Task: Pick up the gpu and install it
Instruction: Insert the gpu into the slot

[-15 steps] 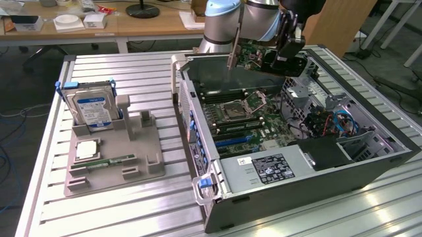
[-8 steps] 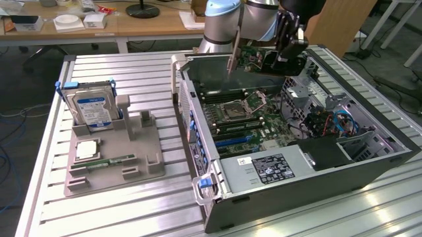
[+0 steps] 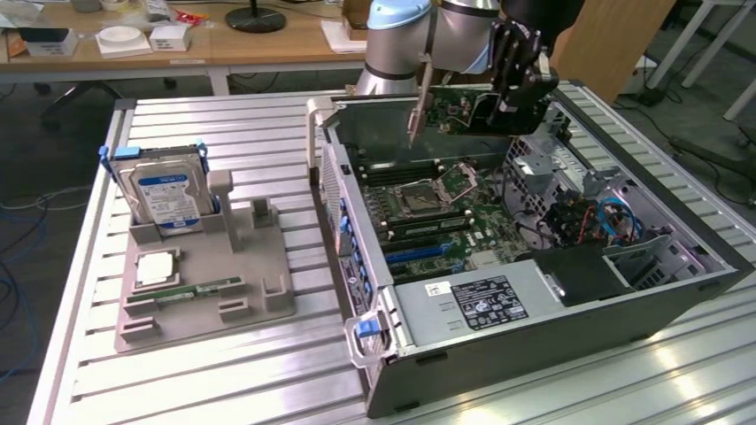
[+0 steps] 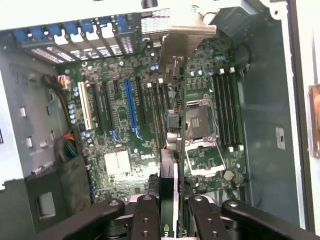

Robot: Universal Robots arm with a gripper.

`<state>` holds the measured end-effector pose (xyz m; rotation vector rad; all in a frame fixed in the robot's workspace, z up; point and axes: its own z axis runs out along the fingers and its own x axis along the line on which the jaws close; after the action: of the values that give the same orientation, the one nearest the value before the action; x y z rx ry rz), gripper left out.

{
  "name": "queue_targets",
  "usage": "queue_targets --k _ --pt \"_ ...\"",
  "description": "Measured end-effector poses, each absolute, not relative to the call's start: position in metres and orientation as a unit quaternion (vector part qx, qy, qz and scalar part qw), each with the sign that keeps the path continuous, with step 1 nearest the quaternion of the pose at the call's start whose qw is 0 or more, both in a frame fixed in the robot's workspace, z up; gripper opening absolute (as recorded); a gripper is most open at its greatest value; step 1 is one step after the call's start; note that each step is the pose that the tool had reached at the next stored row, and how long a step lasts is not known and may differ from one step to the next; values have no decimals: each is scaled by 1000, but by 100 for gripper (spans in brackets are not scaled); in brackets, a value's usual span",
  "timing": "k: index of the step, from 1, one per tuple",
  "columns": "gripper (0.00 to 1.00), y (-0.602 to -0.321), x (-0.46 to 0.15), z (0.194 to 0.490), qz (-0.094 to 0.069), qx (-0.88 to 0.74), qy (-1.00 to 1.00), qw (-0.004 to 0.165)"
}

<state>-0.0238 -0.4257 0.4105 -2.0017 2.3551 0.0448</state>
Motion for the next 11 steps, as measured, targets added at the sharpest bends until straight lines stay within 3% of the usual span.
queue_targets --k 11 --pt "27 -427 -24 407 8 -689 724 33"
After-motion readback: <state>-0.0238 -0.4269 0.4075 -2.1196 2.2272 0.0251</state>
